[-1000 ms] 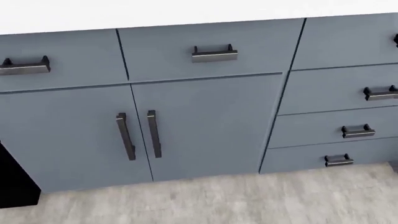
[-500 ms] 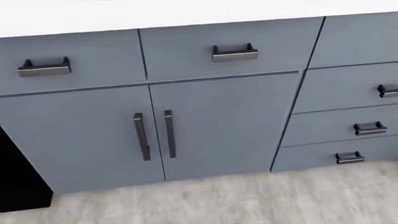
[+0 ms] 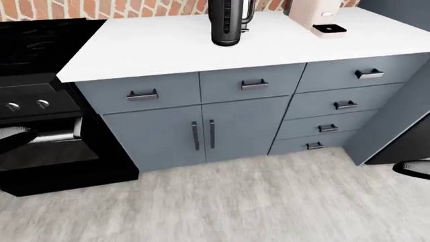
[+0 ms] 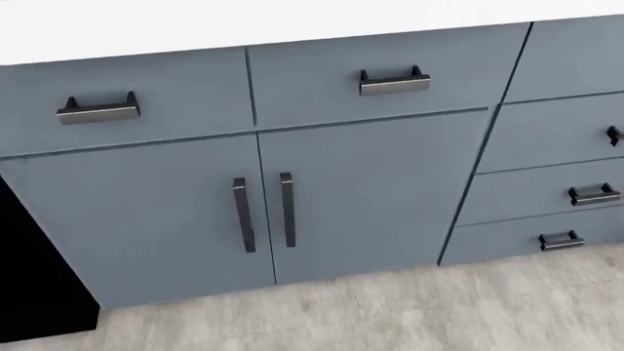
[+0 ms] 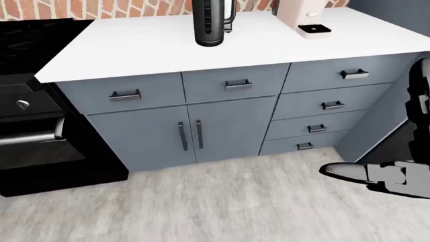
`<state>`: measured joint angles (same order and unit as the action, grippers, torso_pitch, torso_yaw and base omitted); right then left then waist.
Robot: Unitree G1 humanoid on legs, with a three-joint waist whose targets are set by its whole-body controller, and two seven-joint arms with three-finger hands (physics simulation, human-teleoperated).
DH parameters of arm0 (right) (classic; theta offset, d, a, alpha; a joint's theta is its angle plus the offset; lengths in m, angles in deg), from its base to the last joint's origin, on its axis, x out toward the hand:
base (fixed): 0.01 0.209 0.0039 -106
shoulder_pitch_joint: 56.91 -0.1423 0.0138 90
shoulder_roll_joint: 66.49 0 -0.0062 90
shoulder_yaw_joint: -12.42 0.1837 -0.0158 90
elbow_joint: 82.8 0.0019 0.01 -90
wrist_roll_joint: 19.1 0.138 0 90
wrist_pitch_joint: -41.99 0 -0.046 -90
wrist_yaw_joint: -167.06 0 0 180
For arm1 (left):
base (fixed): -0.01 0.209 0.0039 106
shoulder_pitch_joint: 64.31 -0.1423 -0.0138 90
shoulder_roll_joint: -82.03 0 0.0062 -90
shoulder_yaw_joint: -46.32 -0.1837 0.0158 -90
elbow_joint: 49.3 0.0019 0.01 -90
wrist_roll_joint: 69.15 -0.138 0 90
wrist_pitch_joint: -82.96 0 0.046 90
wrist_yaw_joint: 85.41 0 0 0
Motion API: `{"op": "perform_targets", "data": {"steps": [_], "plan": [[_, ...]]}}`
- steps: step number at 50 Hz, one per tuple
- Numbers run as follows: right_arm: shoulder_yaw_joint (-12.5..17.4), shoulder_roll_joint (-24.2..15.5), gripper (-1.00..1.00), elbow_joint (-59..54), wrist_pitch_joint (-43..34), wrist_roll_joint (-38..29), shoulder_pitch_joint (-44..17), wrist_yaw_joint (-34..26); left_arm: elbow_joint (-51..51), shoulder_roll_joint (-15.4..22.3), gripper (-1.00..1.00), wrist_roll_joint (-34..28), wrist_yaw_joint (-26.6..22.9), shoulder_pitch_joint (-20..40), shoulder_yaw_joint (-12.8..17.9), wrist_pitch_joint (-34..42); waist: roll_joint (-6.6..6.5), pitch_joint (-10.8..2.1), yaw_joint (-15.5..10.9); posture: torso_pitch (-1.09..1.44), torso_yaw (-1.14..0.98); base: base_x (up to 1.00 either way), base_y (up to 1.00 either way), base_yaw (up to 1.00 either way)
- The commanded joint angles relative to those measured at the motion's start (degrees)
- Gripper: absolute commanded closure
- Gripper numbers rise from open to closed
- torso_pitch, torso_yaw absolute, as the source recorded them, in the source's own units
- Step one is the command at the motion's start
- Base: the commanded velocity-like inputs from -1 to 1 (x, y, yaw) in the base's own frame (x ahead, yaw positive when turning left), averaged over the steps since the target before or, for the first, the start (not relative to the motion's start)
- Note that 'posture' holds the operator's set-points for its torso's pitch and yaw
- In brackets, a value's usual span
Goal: Close the lid of the electric kettle.
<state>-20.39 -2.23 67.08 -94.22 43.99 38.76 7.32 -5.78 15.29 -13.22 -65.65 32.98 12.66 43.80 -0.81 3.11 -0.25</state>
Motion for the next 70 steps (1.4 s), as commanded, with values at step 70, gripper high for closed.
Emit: {"op": "perform_targets", "data": {"steps": [70], "plan": [[1.97,0.67,-1.0,0.12,-1.78,2.87,-3.24,3.1,-1.91,-1.85,-1.0,-4.57,-2.91,1.82,-1.95,-1.28,4.11,0.54,-0.09,0.0,0.0,0.13,0.04,0.0]]}}
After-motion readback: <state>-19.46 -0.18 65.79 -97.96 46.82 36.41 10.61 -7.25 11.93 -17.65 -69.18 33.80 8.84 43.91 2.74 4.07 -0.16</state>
